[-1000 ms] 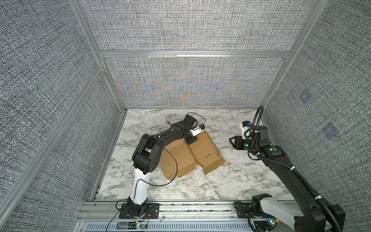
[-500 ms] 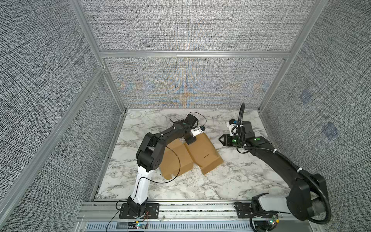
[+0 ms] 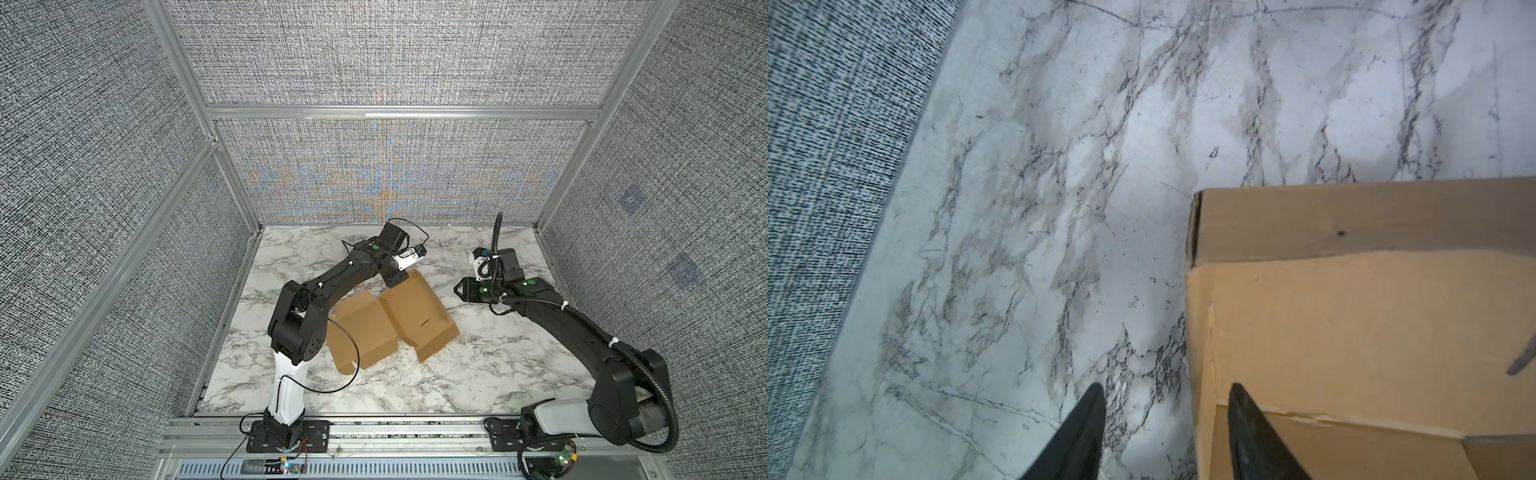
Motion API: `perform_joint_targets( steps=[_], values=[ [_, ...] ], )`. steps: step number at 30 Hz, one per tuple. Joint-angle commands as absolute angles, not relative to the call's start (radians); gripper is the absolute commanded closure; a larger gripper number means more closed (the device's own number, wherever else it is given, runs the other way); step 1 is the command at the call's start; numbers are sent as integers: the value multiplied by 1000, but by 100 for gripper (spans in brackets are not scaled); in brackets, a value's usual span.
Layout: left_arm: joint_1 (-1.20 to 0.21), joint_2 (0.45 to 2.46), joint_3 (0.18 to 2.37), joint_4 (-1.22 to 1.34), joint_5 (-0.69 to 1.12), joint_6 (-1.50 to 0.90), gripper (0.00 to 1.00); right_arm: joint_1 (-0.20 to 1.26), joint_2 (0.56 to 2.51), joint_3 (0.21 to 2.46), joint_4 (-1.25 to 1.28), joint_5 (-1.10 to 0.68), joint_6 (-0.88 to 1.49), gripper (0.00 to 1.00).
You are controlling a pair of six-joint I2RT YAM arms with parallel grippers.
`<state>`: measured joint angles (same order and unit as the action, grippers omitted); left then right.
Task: Assemble paper box
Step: Place the paper box at the center of the table, then turn over the paper box at the center of the table.
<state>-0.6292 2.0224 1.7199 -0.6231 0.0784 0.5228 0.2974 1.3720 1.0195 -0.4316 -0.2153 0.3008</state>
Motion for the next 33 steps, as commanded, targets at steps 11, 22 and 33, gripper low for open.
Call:
perform_joint_targets(
  steps=[11,22,33],
  values=[
    [-614,1896,1732,-585,215,487,50,399,1370,1046,-556,-176,322,75],
    [-614,1861,1673,-600,369,419,51,482,1378,996,-498,-184,411,92],
    [-590,1673,1418,-507,279,425,51,508,1341,901,-373,-243,489,96]
  ],
)
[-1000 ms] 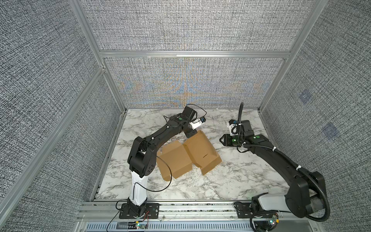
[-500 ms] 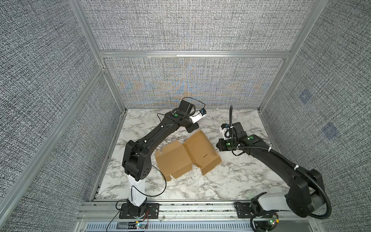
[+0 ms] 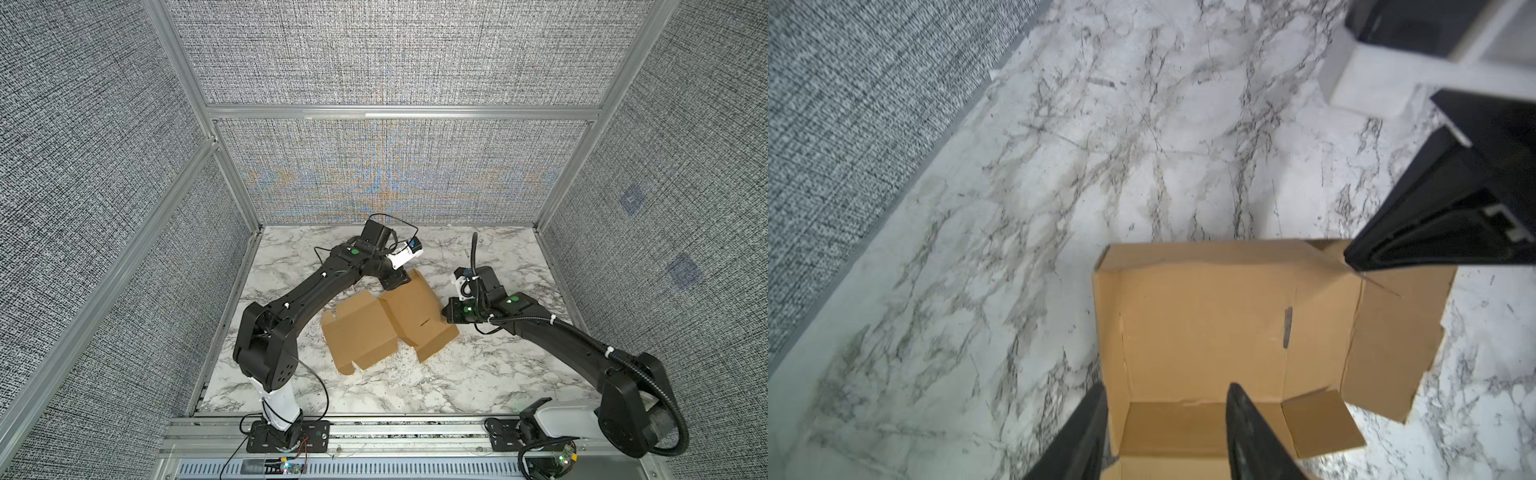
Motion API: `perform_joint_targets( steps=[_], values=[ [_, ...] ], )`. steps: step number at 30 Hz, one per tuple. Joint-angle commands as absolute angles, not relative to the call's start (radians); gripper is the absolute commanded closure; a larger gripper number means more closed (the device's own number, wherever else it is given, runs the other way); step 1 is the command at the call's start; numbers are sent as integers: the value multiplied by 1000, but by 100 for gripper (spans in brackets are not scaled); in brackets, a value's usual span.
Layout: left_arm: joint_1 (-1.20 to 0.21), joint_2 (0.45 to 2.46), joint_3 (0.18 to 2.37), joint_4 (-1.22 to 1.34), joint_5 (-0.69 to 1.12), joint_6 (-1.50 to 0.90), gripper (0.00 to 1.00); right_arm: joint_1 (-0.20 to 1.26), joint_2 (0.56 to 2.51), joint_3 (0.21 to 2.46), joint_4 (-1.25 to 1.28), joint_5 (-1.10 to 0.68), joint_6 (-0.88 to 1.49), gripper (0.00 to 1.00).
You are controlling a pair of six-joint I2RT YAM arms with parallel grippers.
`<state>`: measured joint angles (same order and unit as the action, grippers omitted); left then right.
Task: Assemble paper box
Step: Turn over the paper box at the center of the table.
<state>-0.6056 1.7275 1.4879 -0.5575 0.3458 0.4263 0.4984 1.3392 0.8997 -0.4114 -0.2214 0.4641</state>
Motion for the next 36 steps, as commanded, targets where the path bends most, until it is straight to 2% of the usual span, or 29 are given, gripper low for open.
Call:
perform_joint_targets(
  steps=[1,5,8,12,17,22,25,29,36],
  values=[
    [-576,1640,1362,-483,268,417,51,508,1340,910,-405,-230,478,95],
    [-508,1534,1203,-406,257,376,47,508,1326,1040,-577,-98,396,94],
    [-424,1474,1088,-333,314,302,43,509,1360,1146,-659,-20,330,87],
    [-290,1414,976,-253,407,186,36,523,1488,1264,-676,-23,299,73],
    [-249,1384,922,-220,402,189,35,550,1656,1393,-695,-14,241,68],
    [-220,1370,905,-210,384,189,34,548,1771,1475,-730,33,200,69],
    [-206,1366,903,-209,390,188,34,530,1821,1493,-751,50,195,74],
    [-193,1366,910,-209,389,186,34,494,1825,1456,-720,31,197,83],
    [-187,1370,925,-219,382,190,33,412,1824,1352,-628,-41,227,91]
  ],
)
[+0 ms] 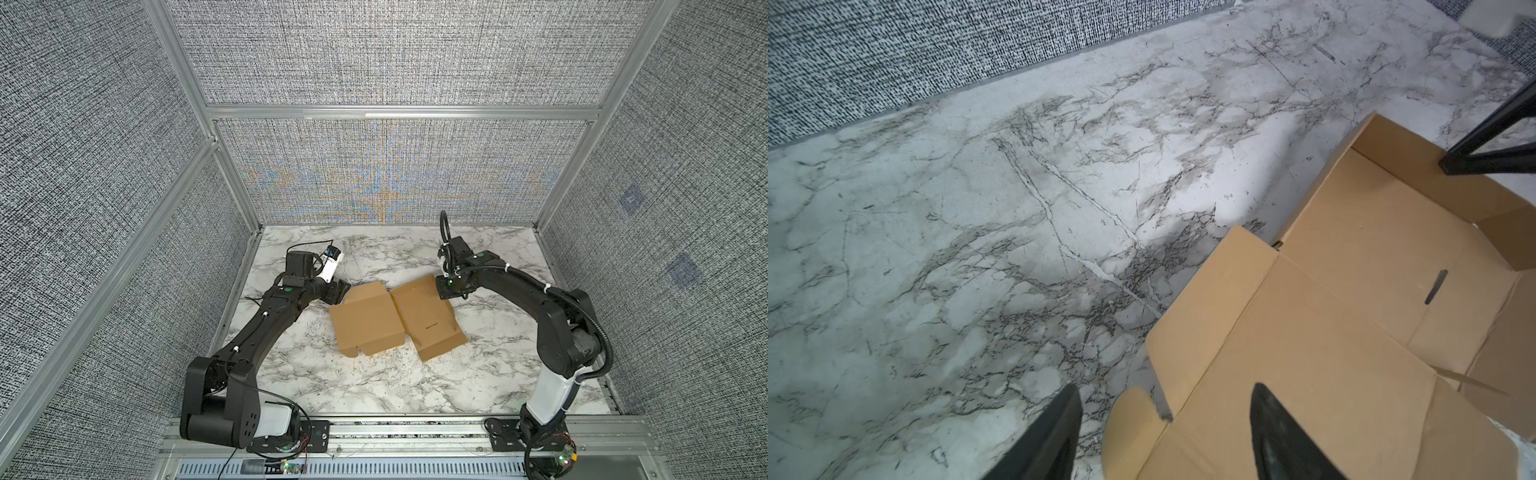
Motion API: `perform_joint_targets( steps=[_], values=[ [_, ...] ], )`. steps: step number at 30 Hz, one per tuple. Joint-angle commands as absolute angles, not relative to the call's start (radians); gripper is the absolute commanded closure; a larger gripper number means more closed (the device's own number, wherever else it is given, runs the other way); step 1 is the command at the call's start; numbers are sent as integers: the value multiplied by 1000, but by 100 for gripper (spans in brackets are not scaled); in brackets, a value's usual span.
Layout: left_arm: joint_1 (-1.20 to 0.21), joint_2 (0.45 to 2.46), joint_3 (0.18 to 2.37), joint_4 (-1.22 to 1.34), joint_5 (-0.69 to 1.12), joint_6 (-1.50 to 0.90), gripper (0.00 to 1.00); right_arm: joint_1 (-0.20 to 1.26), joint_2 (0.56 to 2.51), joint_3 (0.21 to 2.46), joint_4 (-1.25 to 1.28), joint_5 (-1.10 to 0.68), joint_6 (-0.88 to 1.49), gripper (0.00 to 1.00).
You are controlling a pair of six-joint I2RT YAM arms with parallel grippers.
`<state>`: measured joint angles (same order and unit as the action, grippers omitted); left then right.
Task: Assemble paper box
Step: Turn over the paper box at the center of the table.
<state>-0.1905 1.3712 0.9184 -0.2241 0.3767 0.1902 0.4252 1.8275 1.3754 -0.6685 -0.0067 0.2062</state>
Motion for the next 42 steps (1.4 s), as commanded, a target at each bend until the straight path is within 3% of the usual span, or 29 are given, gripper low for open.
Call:
perform_joint_targets(
  steps=[1,7,16,19,24,30,35,38,42],
  values=[
    [-187,1370,923,-214,380,188,33,404,1820,1336,-615,-42,234,92],
    [-187,1373,947,-227,389,188,33,355,1745,1197,-516,-56,356,99],
    [-170,1372,957,-224,390,201,32,302,1567,987,-379,-33,624,99],
    [-170,1371,945,-229,458,244,32,301,1554,964,-378,-22,691,99],
    [-172,1386,922,-294,720,357,34,300,1548,934,-349,-33,765,100],
    [-172,1402,694,145,914,42,34,287,1536,874,-304,-47,801,100],
    [-173,1492,543,761,981,-386,31,287,1506,842,-271,-60,842,100],
    [-175,1605,525,1109,964,-538,29,296,1495,838,-270,-53,839,100],
    [-180,1760,601,1371,934,-775,25,308,1485,838,-279,-48,843,100]
  ],
)
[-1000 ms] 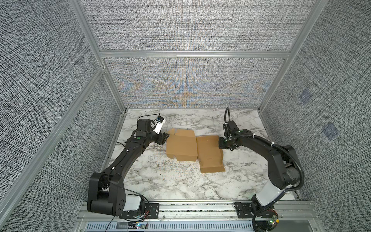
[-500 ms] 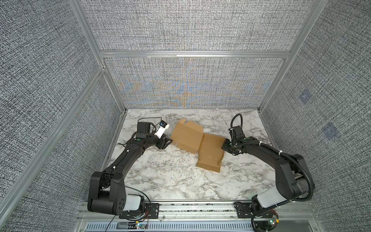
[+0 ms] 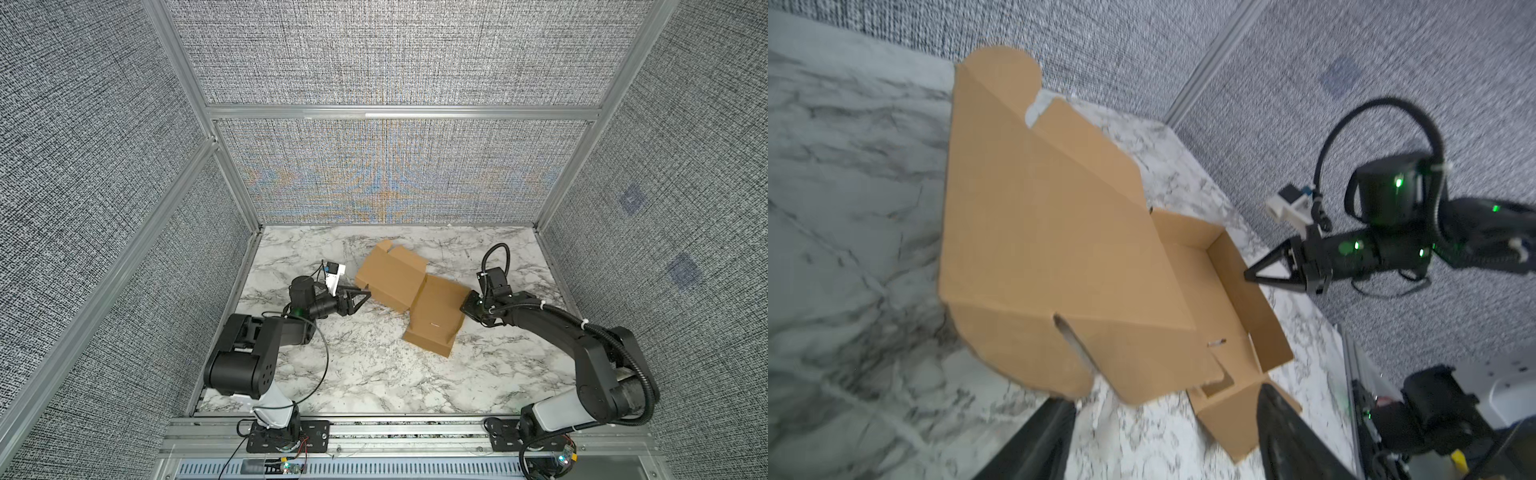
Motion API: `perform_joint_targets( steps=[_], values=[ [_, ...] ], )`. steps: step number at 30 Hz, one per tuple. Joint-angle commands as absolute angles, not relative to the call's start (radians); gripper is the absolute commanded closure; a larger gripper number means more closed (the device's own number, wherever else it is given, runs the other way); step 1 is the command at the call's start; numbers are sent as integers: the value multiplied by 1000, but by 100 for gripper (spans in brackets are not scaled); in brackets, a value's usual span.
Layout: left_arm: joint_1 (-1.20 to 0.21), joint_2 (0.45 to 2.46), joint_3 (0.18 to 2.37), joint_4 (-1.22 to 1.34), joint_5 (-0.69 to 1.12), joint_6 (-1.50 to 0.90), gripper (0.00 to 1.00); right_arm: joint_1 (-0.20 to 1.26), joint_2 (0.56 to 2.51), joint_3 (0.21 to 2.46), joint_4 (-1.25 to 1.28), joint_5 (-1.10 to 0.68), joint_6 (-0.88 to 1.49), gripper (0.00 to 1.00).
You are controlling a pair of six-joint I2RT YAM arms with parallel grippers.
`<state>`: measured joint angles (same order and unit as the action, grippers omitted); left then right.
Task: Assemble paper box
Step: Turn over the paper box at the center of the table.
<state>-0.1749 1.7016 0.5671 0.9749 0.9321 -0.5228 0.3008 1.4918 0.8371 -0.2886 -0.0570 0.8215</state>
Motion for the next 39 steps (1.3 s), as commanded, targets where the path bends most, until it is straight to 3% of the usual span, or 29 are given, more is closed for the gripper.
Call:
perform_joint_targets(
  steps=[1,12,18,21,27,30,32,39],
  values=[
    [-181,1790,620,1451,950,-813,1,314,1484,839,-281,-44,842,100],
    [-196,1854,716,1298,893,-877,1,336,1490,843,-278,-36,842,100],
    [-195,1856,770,984,816,-830,1,341,1504,839,-265,-42,842,100],
    [-197,1888,799,1033,824,-869,1,345,1509,839,-265,-44,846,100],
    [-224,1860,853,1074,877,-890,27,354,1498,833,-263,-36,850,100],
    [-247,1806,873,936,887,-811,34,359,1484,826,-258,-36,860,100],
    [-260,1784,886,824,892,-749,44,362,1483,832,-263,-32,852,100],
    [-288,1703,970,421,818,-504,59,365,1476,830,-259,-29,856,100]
  ],
)
